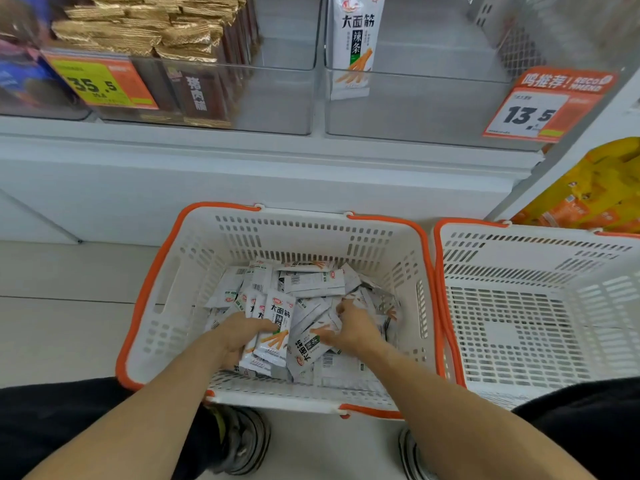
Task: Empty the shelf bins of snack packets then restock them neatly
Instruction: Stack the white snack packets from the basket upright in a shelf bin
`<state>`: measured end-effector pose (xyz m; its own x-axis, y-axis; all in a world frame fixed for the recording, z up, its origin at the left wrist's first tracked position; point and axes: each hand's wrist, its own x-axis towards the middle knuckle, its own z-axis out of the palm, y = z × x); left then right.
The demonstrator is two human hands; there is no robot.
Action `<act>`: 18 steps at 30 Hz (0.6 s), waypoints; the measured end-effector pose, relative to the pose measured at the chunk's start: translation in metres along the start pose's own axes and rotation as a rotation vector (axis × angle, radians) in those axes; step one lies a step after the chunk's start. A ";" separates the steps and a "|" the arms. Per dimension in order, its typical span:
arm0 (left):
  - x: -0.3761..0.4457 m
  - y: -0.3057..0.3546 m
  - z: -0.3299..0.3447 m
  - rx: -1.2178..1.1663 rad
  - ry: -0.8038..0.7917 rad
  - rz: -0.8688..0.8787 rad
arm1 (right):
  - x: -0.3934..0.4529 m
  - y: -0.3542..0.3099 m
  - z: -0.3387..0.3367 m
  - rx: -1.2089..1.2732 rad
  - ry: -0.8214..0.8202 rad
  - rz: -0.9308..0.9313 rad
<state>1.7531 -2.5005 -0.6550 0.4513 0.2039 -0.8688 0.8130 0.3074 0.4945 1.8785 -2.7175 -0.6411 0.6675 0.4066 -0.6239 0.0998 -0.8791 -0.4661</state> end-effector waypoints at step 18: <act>-0.051 0.069 0.036 -0.589 -0.059 0.224 | -0.014 -0.087 -0.047 1.239 0.183 0.018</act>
<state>1.7996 -2.5233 -0.5779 0.6203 0.2763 -0.7341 0.3649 0.7269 0.5818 1.8952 -2.6586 -0.5627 0.7642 0.2689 -0.5862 -0.6042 -0.0192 -0.7966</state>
